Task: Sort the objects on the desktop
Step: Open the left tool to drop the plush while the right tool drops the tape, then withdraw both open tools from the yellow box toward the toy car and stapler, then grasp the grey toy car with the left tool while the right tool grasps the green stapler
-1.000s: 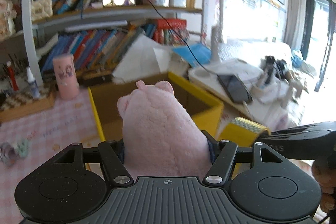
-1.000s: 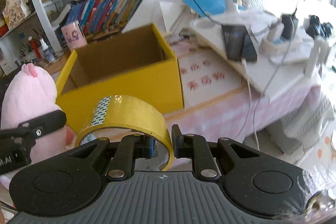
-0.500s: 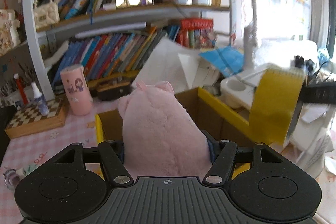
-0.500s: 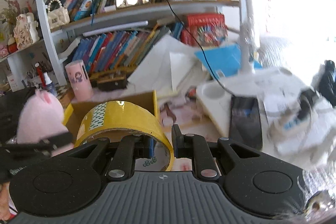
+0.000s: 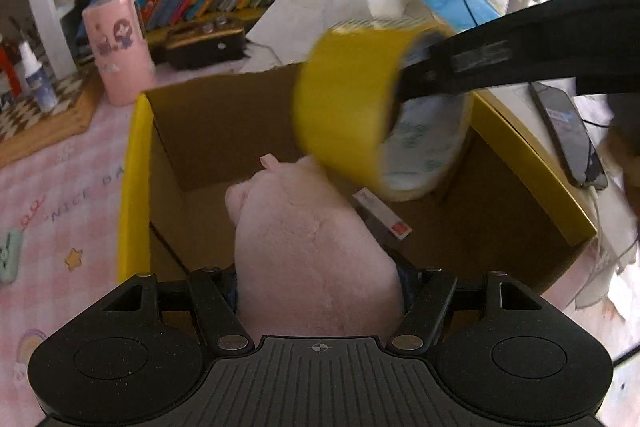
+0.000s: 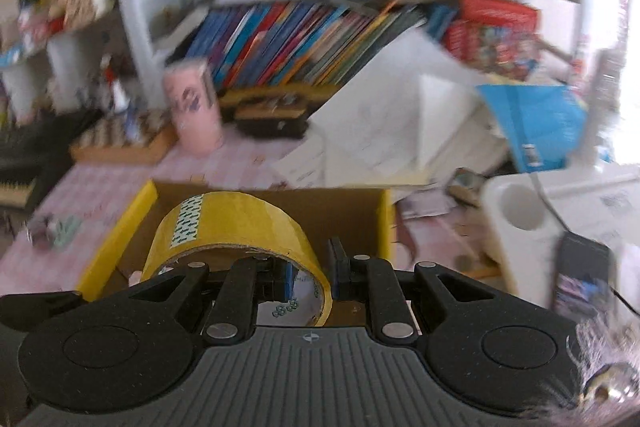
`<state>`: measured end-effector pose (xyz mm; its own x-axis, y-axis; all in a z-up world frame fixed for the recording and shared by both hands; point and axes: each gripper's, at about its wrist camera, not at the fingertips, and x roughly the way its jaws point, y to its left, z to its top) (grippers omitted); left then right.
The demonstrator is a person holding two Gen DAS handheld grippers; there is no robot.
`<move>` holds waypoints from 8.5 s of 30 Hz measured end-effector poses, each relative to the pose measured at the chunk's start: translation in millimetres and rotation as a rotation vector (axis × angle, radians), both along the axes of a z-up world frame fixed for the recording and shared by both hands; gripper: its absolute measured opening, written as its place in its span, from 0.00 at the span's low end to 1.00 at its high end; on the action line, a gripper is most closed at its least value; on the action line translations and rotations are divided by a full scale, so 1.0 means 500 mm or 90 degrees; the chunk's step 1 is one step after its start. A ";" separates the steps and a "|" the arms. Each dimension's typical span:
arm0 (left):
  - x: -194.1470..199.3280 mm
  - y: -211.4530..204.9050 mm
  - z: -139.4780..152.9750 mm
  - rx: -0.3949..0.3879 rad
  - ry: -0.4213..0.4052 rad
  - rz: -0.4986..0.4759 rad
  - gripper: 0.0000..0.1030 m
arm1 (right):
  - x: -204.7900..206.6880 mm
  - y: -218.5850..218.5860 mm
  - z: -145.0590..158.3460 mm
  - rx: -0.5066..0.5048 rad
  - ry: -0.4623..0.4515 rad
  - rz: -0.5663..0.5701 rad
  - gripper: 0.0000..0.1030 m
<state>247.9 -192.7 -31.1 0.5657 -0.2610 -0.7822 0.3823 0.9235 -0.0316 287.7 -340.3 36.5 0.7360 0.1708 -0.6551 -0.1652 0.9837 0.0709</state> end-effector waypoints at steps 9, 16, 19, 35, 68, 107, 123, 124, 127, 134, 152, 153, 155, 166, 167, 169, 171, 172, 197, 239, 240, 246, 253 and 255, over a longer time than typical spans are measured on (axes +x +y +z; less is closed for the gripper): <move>-0.003 -0.008 0.009 0.025 -0.019 -0.012 0.75 | 0.109 0.041 -0.062 -0.047 0.098 0.029 0.14; -0.036 0.007 0.034 0.037 -0.087 -0.010 0.81 | 0.149 0.030 -0.115 0.003 0.195 0.003 0.14; -0.051 0.021 0.043 0.019 -0.097 -0.003 0.82 | 0.153 0.043 -0.120 0.001 0.201 0.008 0.14; -0.135 0.081 0.122 -0.058 -0.232 0.062 0.82 | 0.023 0.052 -0.025 0.033 0.046 0.011 0.45; -0.395 0.352 0.061 -0.057 -0.206 0.087 0.86 | -0.483 0.205 -0.058 0.020 -0.017 -0.206 0.48; -0.503 0.603 0.039 -0.035 -0.181 0.236 0.86 | -0.535 0.536 -0.113 0.005 0.021 0.018 0.57; -0.494 0.648 0.039 -0.046 -0.178 0.248 0.86 | -0.509 0.585 -0.106 0.011 0.011 0.045 0.57; -0.494 0.649 0.039 -0.046 -0.180 0.250 0.86 | -0.506 0.586 -0.105 0.012 0.010 0.045 0.57; -0.491 0.654 0.041 -0.045 -0.183 0.255 0.86 | -0.497 0.591 -0.104 0.013 0.008 0.049 0.57; -0.465 0.655 0.036 -0.039 -0.174 0.259 0.86 | -0.472 0.608 -0.107 0.016 0.002 0.068 0.57; -0.298 0.666 0.033 -0.032 -0.154 0.300 0.80 | -0.275 0.614 -0.114 0.042 0.009 0.084 0.57; -0.283 0.667 0.034 -0.031 -0.154 0.303 0.80 | -0.262 0.612 -0.112 0.047 0.007 0.082 0.57; -0.257 0.669 0.036 -0.034 -0.156 0.315 0.80 | -0.234 0.607 -0.106 0.055 -0.001 0.078 0.57; -0.142 0.658 0.032 -0.037 -0.148 0.317 0.79 | -0.121 0.587 -0.093 0.070 -0.013 0.064 0.57; -0.133 0.656 0.030 -0.036 -0.147 0.314 0.79 | -0.112 0.587 -0.092 0.069 -0.014 0.060 0.56; -0.115 0.652 0.027 -0.034 -0.144 0.307 0.79 | -0.097 0.587 -0.088 0.072 -0.025 0.056 0.56; -0.100 0.647 0.026 -0.029 -0.146 0.300 0.78 | -0.082 0.585 -0.088 0.073 -0.029 0.049 0.56; -0.092 0.645 0.025 -0.026 -0.146 0.297 0.78 | -0.076 0.583 -0.089 0.075 -0.030 0.045 0.56; 0.068 0.616 -0.010 -0.002 -0.140 0.246 0.75 | -0.004 0.551 -0.116 0.074 -0.009 0.006 0.56; 0.005 0.685 -0.027 -0.048 -0.101 0.297 0.33 | 0.056 0.649 -0.154 0.064 0.040 0.116 0.56; 0.005 0.688 -0.031 -0.048 -0.095 0.299 0.33 | 0.060 0.657 -0.155 0.064 0.041 0.121 0.56; 0.012 0.687 -0.043 -0.029 -0.112 0.289 0.34 | 0.092 0.706 -0.175 0.040 0.042 0.146 0.56; 0.057 0.715 -0.069 0.012 -0.088 0.310 0.34 | 0.136 0.759 -0.213 0.003 0.041 0.167 0.52; 0.067 0.714 -0.077 0.020 -0.086 0.308 0.34 | 0.149 0.770 -0.224 -0.008 0.047 0.172 0.49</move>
<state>281.6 164.3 -69.4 0.7126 0.0793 -0.6971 -0.0913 0.9956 0.0199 362.4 44.7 -75.8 0.6150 0.3461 -0.7085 -0.4169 0.9054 0.0805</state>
